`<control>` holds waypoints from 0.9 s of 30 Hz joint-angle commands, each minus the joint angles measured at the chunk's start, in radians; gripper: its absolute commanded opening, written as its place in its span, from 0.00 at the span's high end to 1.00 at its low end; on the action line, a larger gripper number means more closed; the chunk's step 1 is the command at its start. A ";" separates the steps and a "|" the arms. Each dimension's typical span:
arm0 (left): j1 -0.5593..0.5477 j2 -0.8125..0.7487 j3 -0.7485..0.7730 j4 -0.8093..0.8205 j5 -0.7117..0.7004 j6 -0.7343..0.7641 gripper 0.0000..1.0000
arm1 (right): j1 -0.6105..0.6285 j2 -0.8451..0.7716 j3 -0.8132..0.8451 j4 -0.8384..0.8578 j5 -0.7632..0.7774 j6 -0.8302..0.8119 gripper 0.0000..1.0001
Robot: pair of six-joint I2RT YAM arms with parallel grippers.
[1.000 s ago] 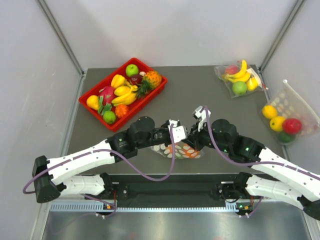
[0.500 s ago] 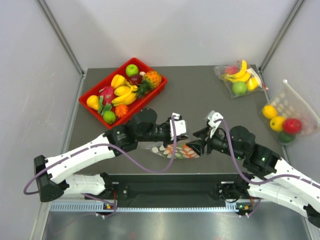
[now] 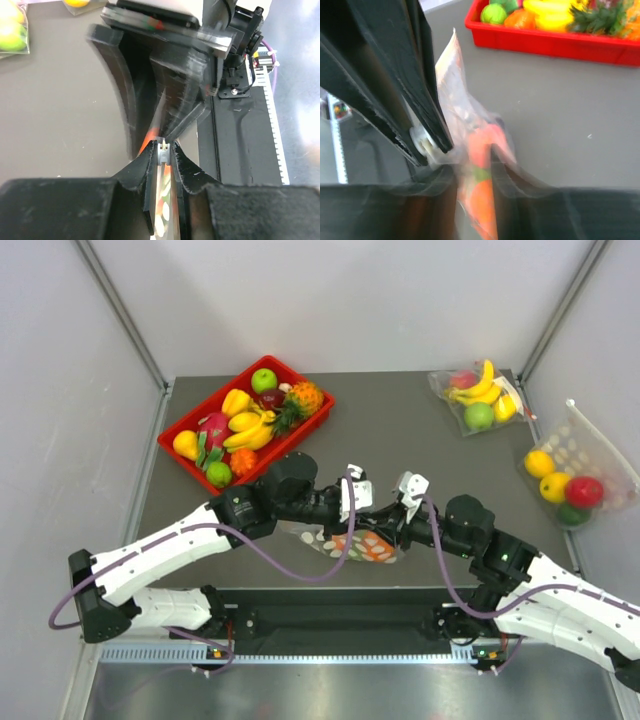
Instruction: Open the zip-top bag and remove the fake food
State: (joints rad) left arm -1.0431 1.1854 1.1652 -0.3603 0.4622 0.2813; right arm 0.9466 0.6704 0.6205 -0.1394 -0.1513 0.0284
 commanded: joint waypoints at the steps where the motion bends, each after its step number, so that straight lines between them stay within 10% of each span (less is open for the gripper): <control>1: 0.006 0.002 0.042 -0.016 0.050 -0.010 1.00 | -0.003 -0.011 -0.005 0.172 -0.011 -0.009 0.88; 3: 0.009 0.003 0.039 -0.022 0.043 -0.013 1.00 | -0.003 -0.025 -0.015 0.184 -0.002 -0.002 1.00; 27: 0.120 -0.024 -0.081 0.112 0.001 -0.051 1.00 | -0.003 -0.252 -0.044 0.055 0.010 0.031 1.00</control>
State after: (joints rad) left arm -0.9607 1.1557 1.1034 -0.2691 0.4934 0.2298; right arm 0.9470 0.4644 0.5560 -0.1047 -0.1509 0.0460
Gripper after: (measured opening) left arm 0.177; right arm 0.007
